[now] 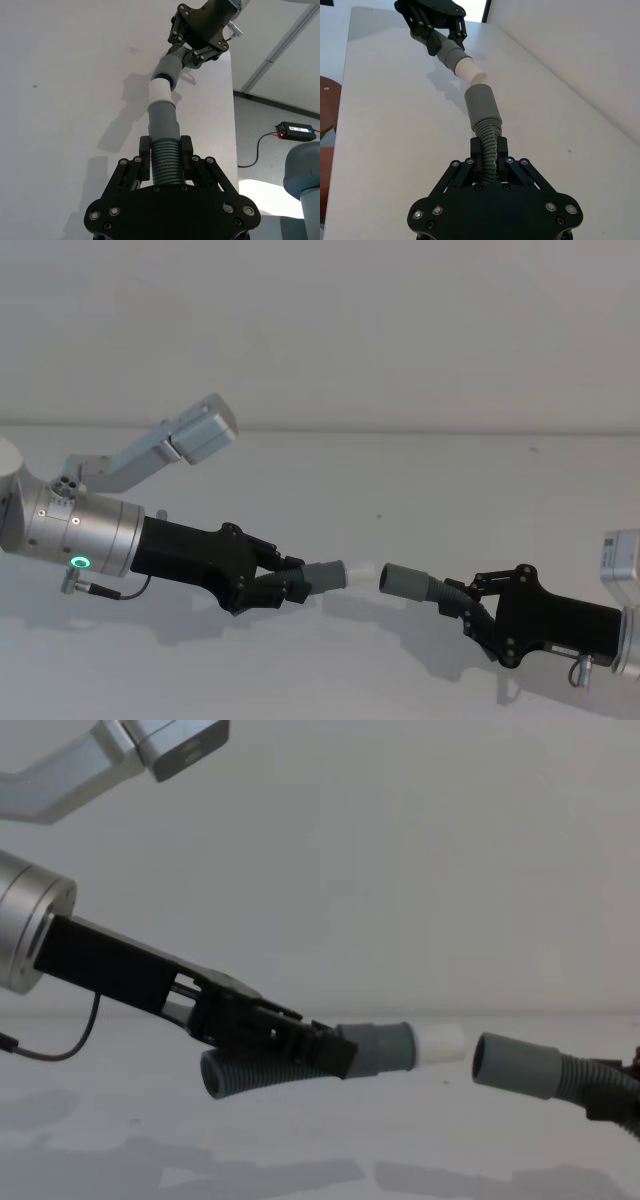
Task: Use both hands to pick up one end of the pipe from the table, align the ends, and insert them.
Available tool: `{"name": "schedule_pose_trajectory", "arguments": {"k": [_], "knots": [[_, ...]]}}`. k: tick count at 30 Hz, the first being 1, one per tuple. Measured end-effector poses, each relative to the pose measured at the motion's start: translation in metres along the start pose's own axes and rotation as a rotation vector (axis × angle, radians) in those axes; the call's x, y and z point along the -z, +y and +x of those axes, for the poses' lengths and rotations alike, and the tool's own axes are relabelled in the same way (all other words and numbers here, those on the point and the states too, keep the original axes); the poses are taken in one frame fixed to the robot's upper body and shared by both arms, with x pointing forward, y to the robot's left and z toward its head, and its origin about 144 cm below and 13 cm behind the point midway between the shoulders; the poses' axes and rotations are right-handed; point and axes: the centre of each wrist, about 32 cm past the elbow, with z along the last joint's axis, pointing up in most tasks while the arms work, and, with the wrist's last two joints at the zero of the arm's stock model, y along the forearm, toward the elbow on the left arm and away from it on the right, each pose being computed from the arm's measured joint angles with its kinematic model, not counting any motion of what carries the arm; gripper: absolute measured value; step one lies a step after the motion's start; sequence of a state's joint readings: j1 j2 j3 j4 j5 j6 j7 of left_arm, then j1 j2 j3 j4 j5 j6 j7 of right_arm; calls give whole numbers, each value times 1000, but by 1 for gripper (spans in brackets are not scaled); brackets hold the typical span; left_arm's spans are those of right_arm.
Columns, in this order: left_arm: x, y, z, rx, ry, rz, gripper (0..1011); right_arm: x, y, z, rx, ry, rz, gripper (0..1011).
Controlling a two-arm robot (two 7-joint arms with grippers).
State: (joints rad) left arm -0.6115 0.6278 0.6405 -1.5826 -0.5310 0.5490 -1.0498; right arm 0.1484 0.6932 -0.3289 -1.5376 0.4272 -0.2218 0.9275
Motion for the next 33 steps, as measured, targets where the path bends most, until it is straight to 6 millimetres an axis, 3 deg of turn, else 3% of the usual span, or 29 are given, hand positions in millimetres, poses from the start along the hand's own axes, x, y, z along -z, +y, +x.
{"name": "schedule_pose_trajectory", "arguments": {"k": [33], "knots": [[5, -9, 7, 24, 22, -6, 334, -2, 4, 2, -7, 14, 22, 148]]}}
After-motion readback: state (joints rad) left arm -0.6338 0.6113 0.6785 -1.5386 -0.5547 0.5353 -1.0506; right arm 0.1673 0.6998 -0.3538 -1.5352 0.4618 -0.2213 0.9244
